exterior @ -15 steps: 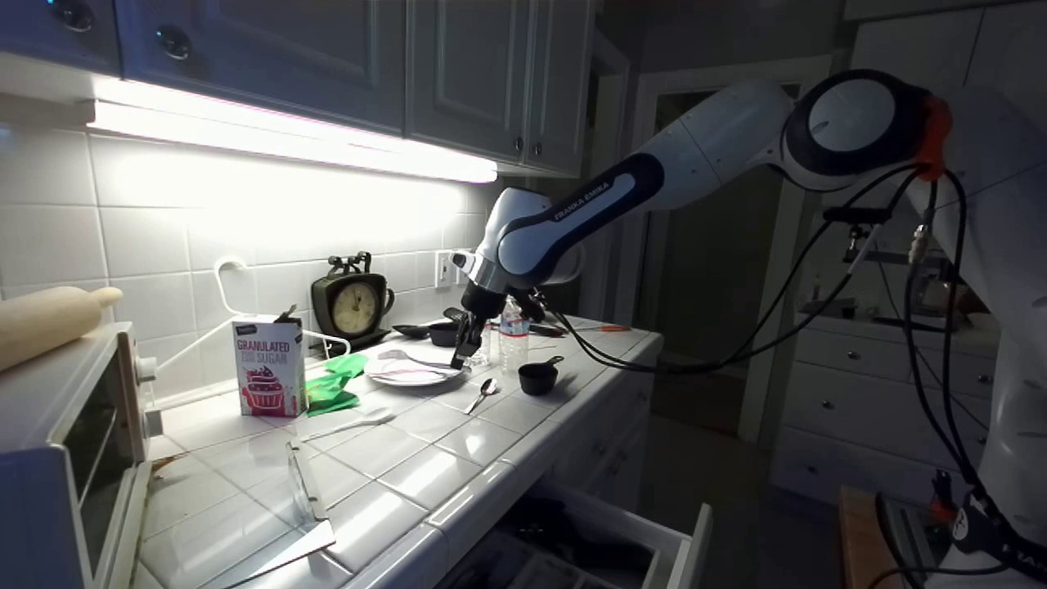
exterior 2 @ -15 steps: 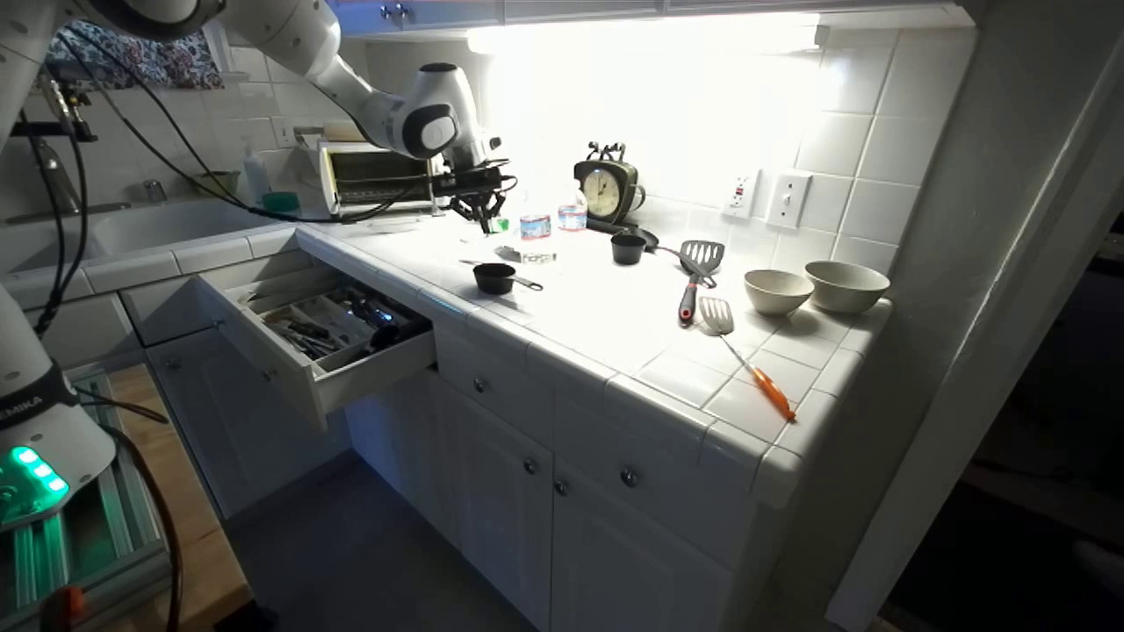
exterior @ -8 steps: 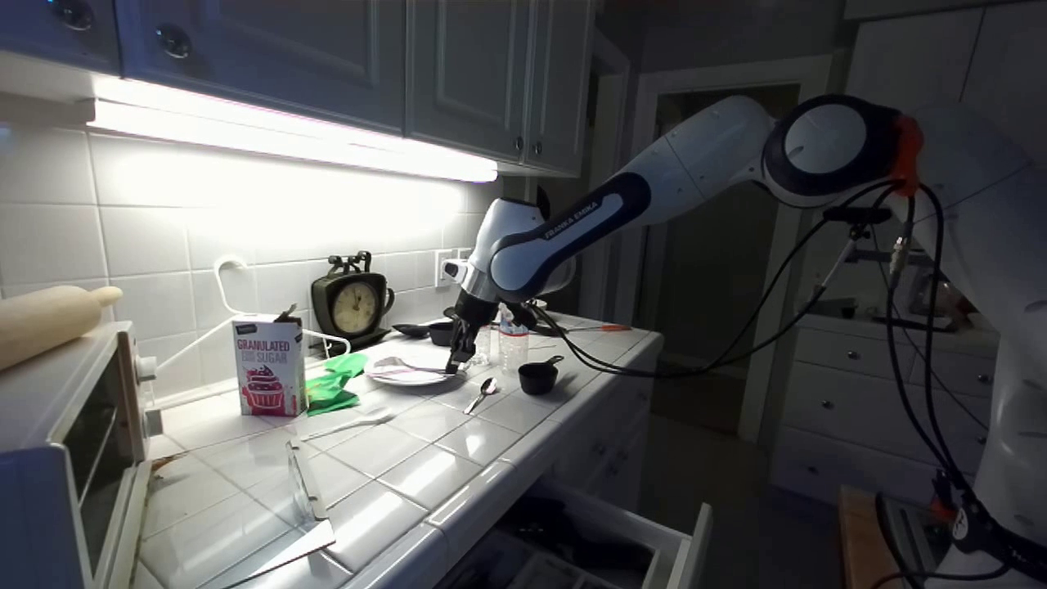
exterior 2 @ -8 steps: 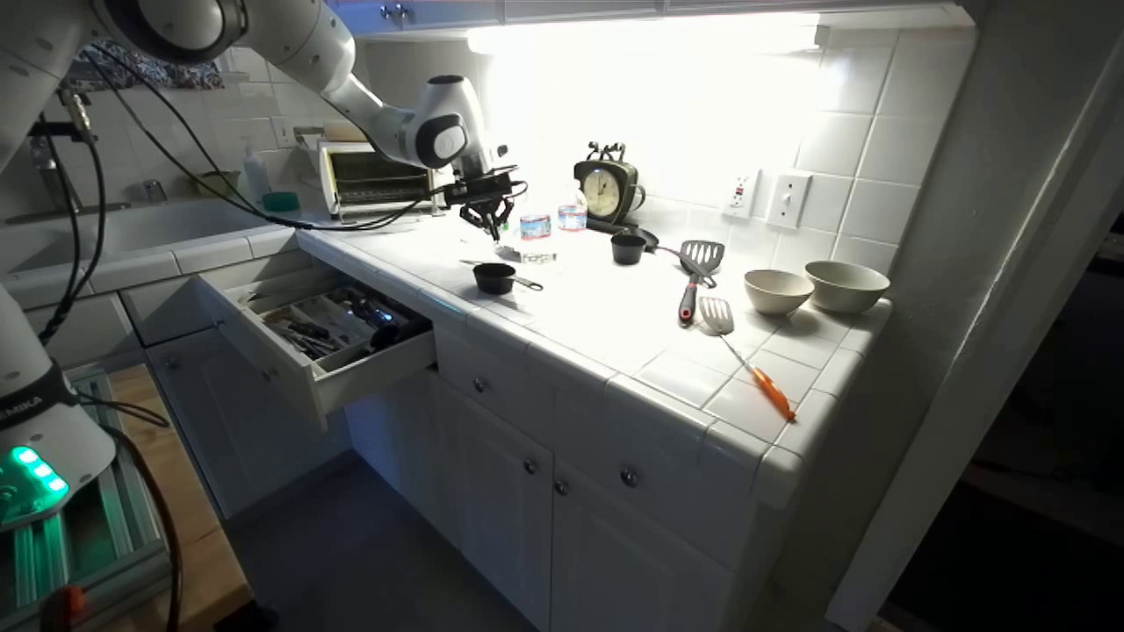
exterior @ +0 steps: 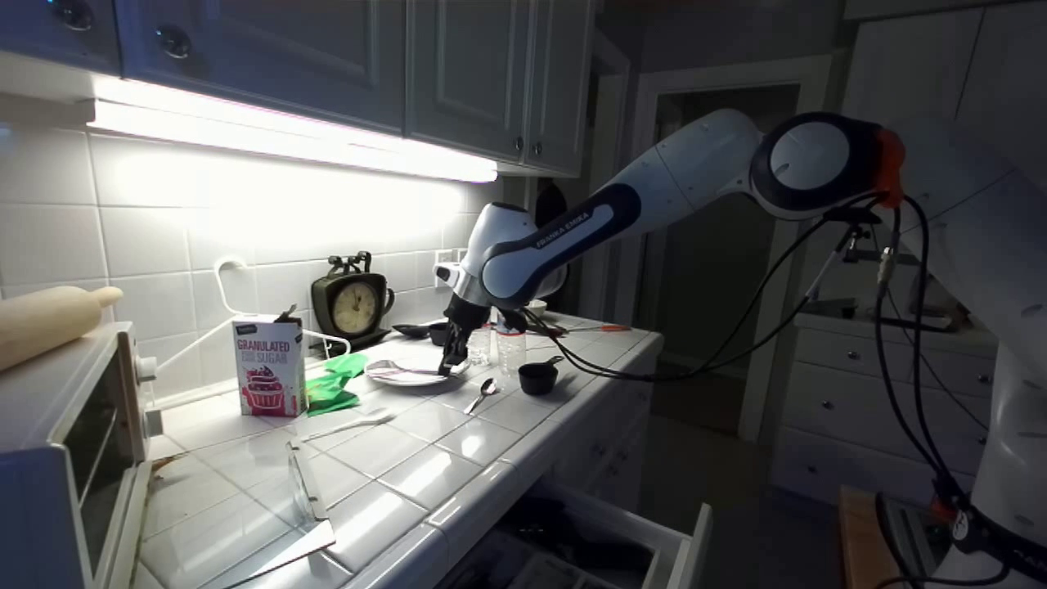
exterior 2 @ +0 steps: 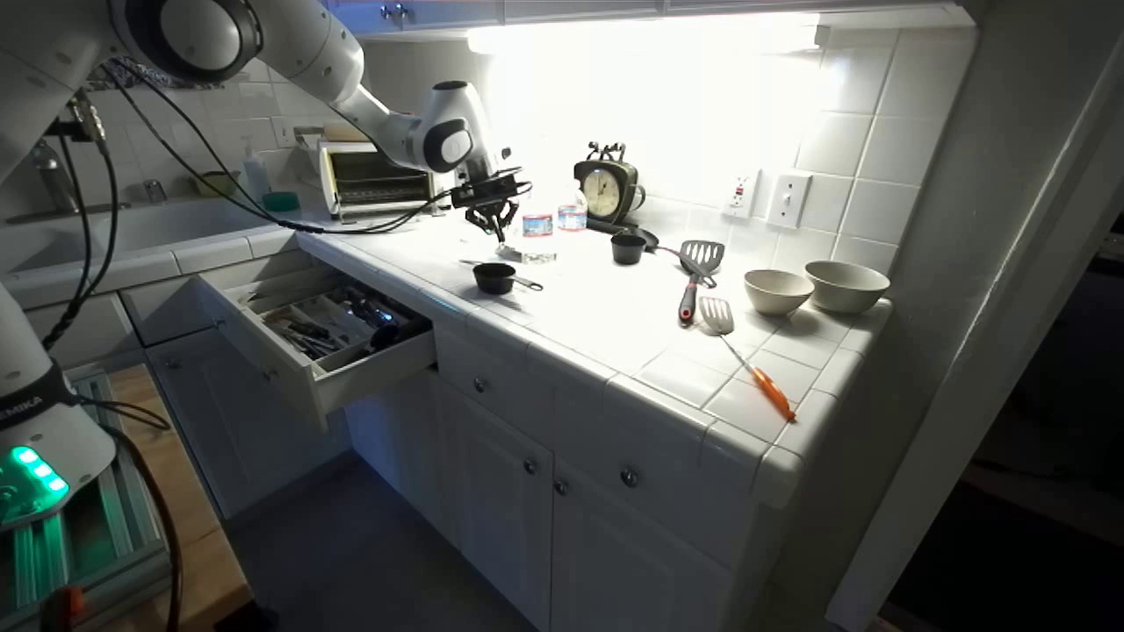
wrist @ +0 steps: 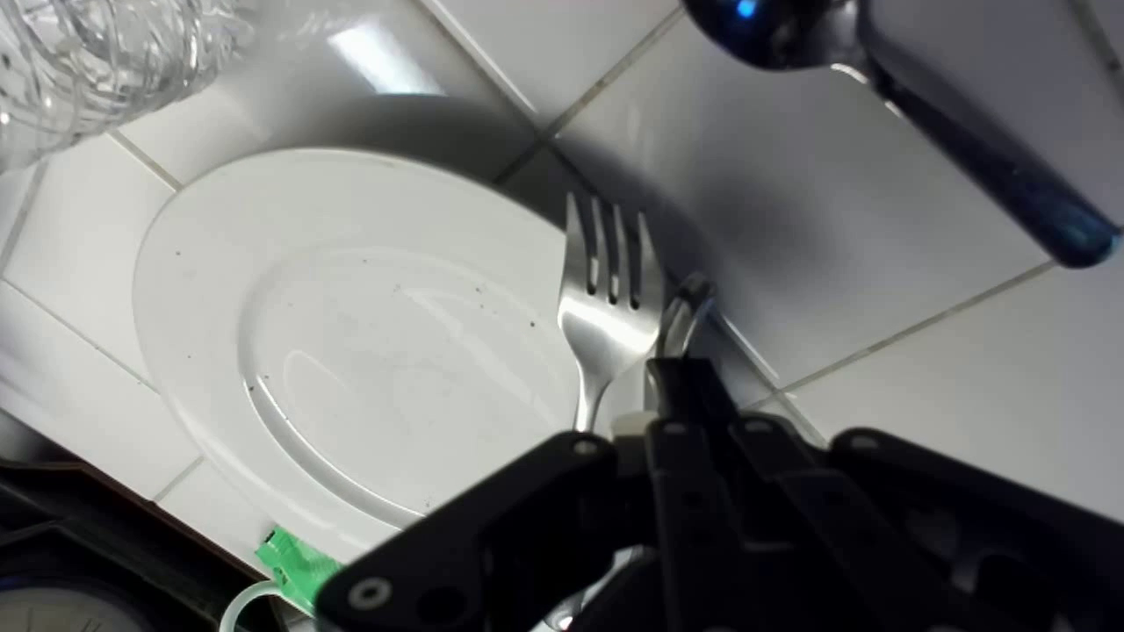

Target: Put the spoon and the fork on the plate

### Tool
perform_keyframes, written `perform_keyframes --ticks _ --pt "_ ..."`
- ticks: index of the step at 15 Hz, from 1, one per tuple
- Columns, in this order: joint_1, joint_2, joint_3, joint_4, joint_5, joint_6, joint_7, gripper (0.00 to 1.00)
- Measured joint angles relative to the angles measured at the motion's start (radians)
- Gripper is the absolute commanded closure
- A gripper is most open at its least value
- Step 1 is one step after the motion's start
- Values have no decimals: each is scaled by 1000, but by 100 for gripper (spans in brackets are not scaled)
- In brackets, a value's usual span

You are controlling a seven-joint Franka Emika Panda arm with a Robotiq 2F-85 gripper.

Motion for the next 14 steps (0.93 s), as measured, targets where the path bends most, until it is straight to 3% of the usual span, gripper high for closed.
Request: perform_keyframes --ticks 12,14 --pt "9 27 0 36 -22 -7 -5 99" --pt "9 27 0 36 -22 -7 -5 90"
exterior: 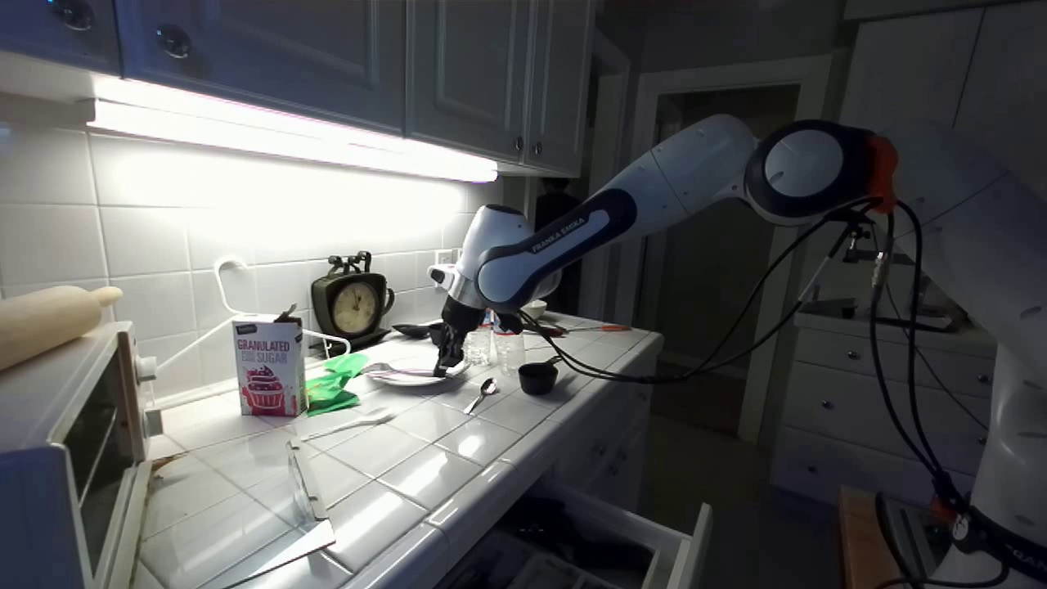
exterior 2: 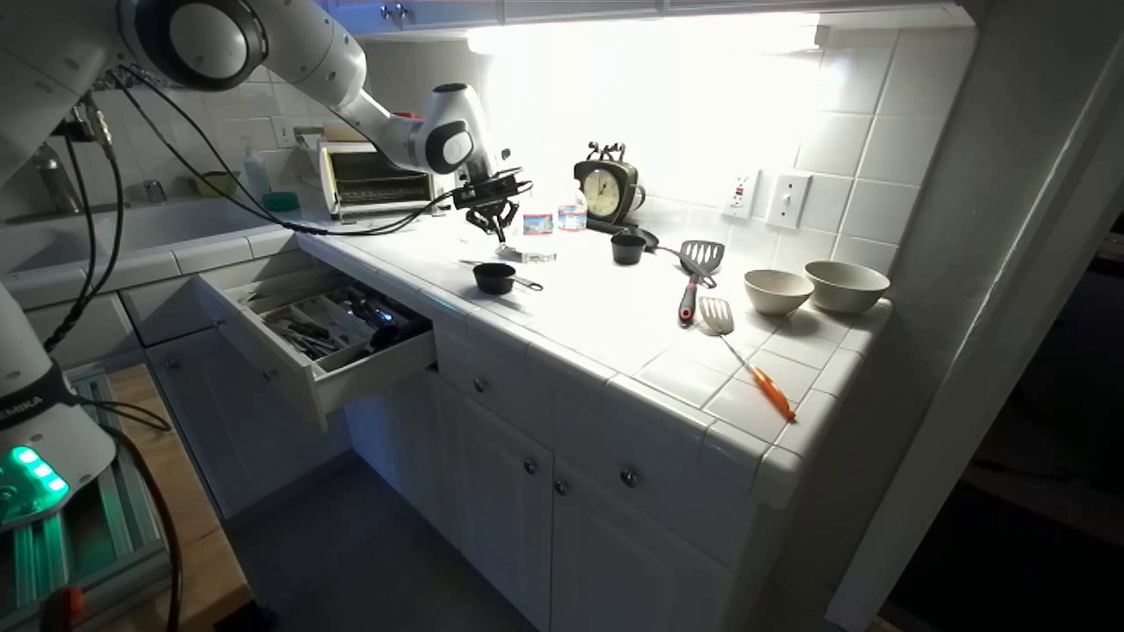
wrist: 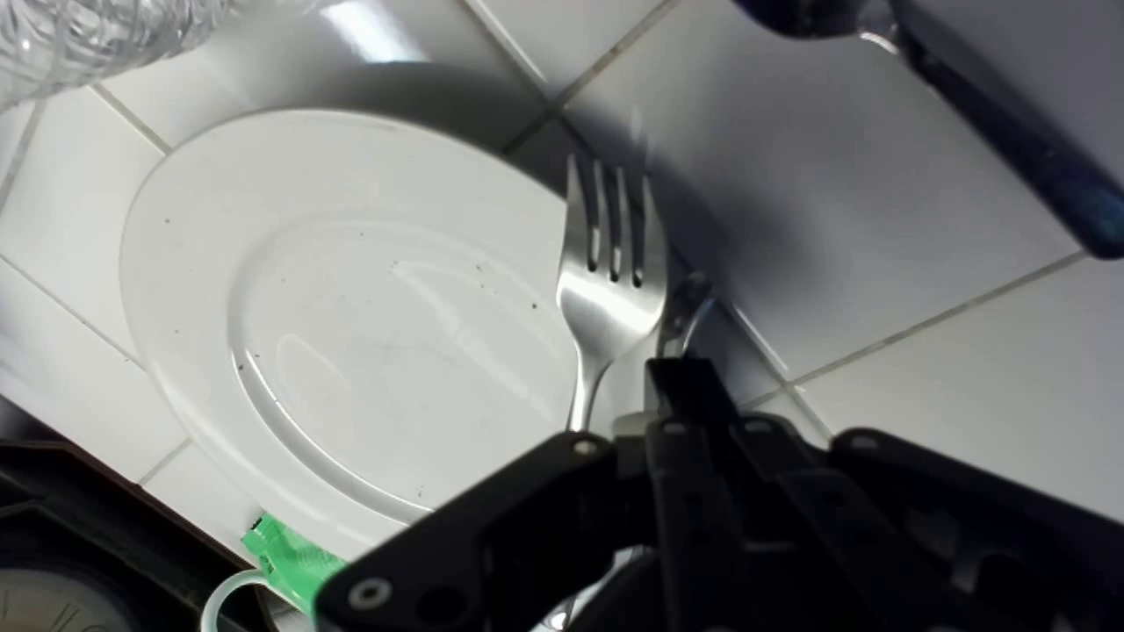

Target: Put the spoon and the fork on the plate

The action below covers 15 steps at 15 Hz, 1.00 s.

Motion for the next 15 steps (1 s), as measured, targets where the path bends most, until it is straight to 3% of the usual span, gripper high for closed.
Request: perform_keyframes --ticks 1,3,7,8,9,11,15 --pt "0 0 0 0 0 0 0 84" --pt "0 0 0 0 0 0 0 64" --pt "0 0 0 1 -1 0 0 55" --pt "0 0 0 1 -1 0 0 58" --pt "0 0 0 2 -1 0 0 51" --pt "0 0 0 2 -1 0 0 24" --pt "0 0 0 4 -1 0 1 0"
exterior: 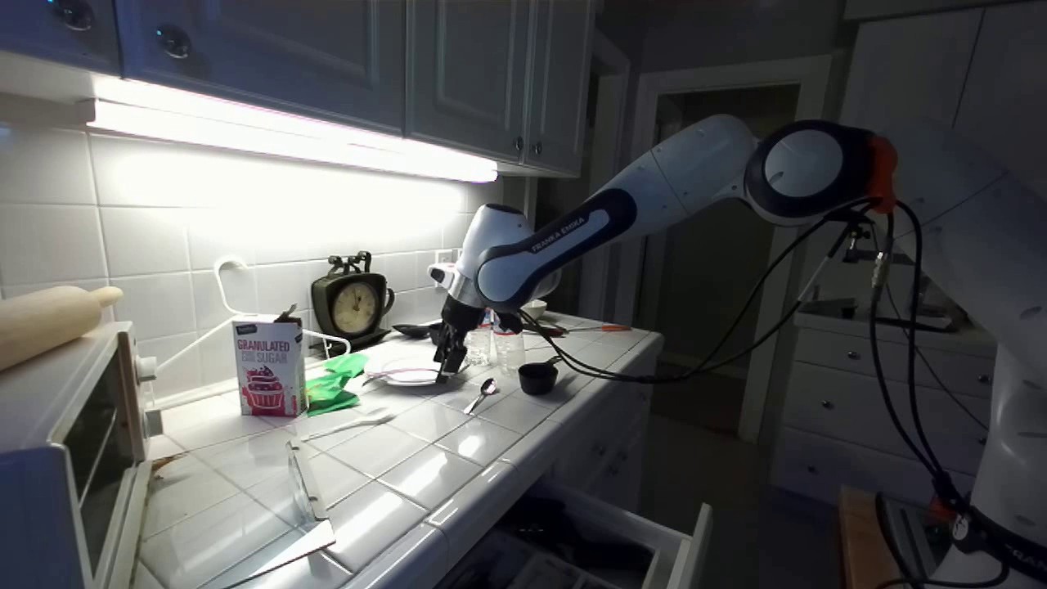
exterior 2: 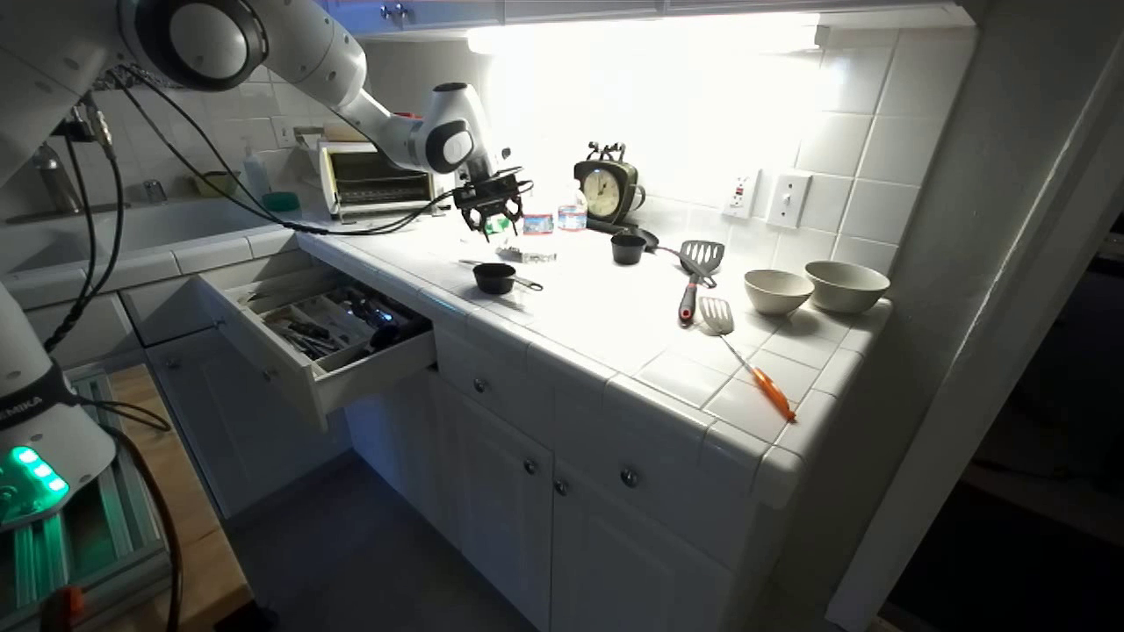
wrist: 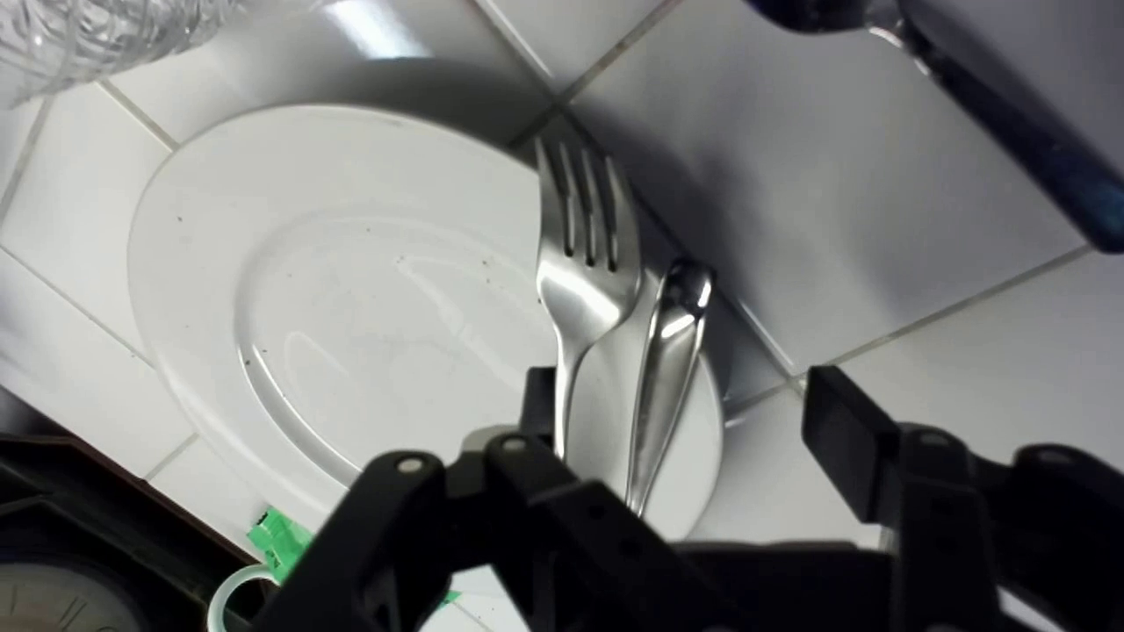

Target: Put the spoon and the fork on the plate

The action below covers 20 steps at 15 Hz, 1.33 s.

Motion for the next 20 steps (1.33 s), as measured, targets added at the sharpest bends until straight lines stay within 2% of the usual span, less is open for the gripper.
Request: perform_keyframes --ticks 11,15,17,20 --pt "-15 -34 -5 -17 2 0 57 0" --pt "-23 -70 -3 -46 8 -41 97 0" --pt "-24 -96 -2 -60 12 -90 134 0" --pt "-15 -143 -11 -92 13 -120 268 0"
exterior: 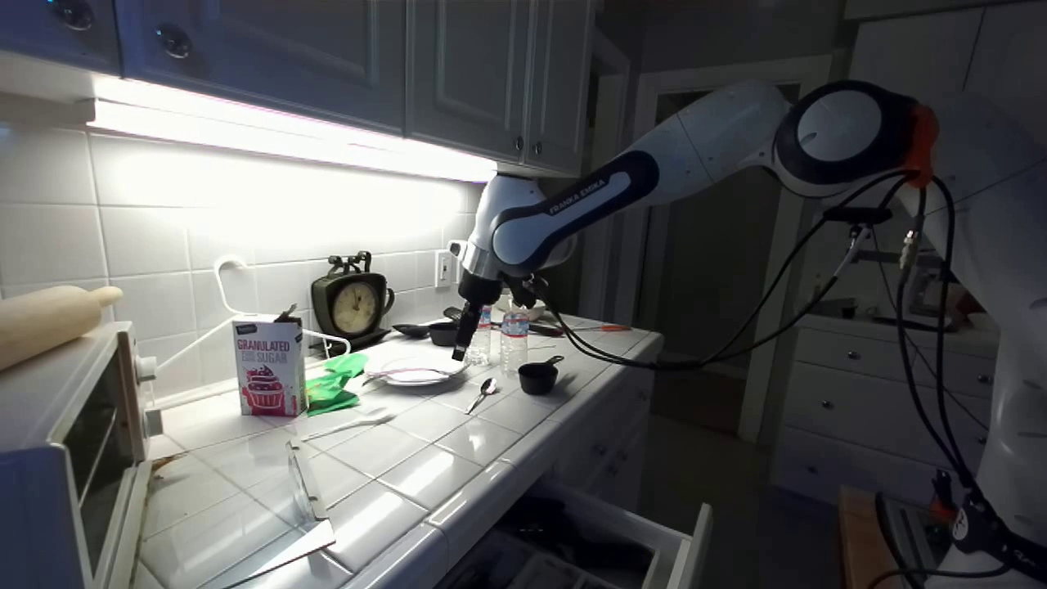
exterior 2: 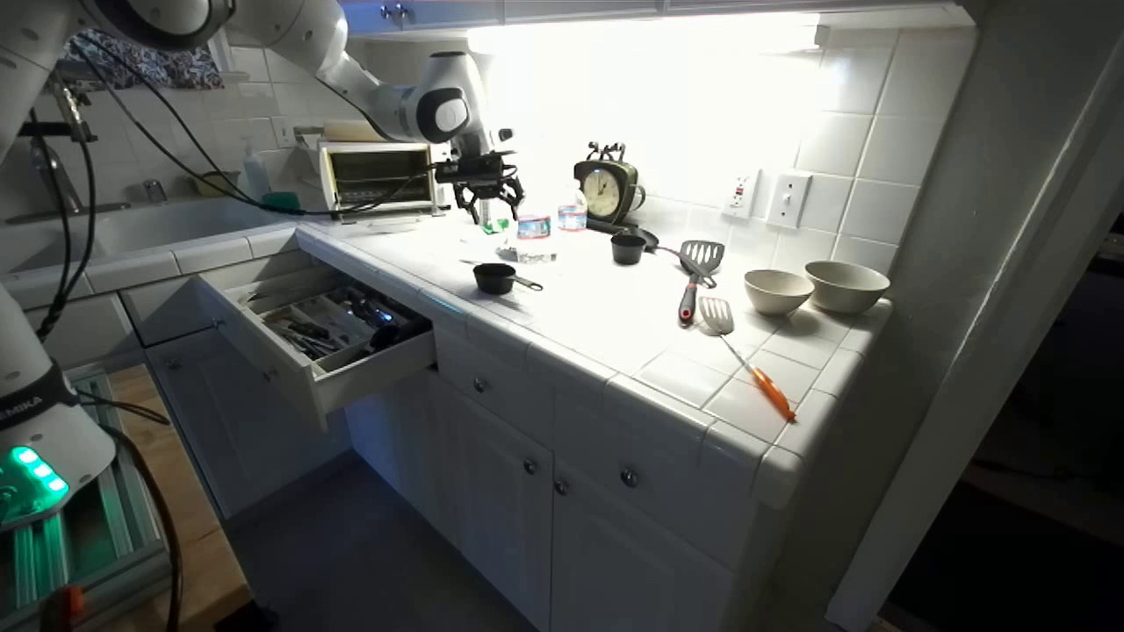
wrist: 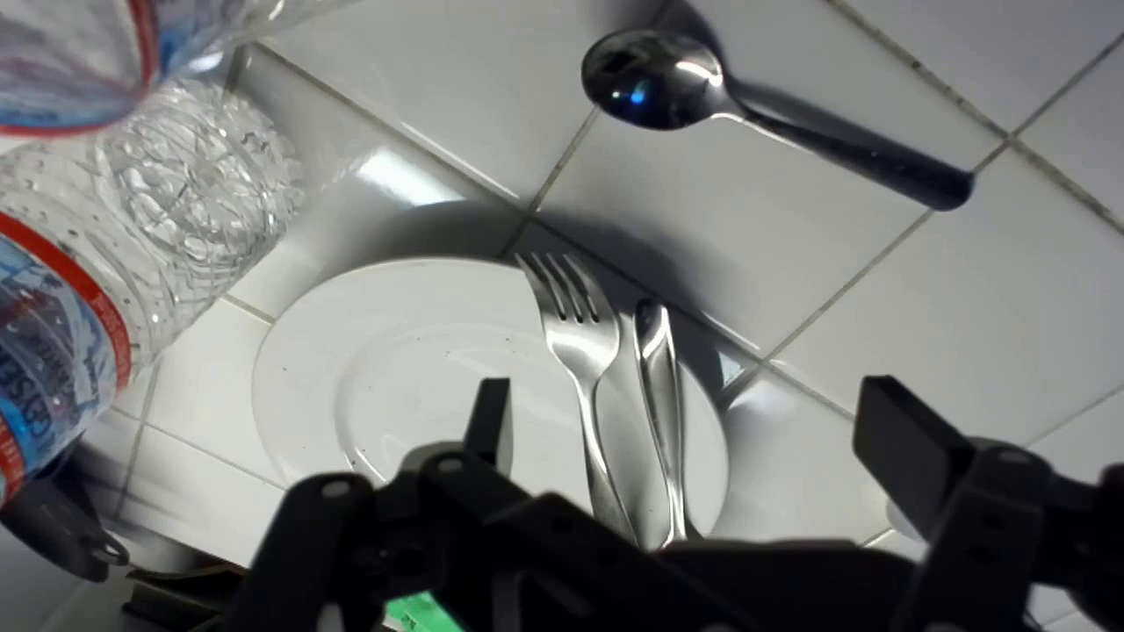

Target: Put the spoon and the fork on the plate

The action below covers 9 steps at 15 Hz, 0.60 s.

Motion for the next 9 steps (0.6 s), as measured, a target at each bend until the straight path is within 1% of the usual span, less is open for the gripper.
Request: perform_keyframes --ticks 3,6,9 --pt "28 -46 -31 -33 0 -21 172 0" --pt "59 -90 -59 -63 0 -81 340 0" --pt "75 -131 -63 -92 12 -143 461 0"
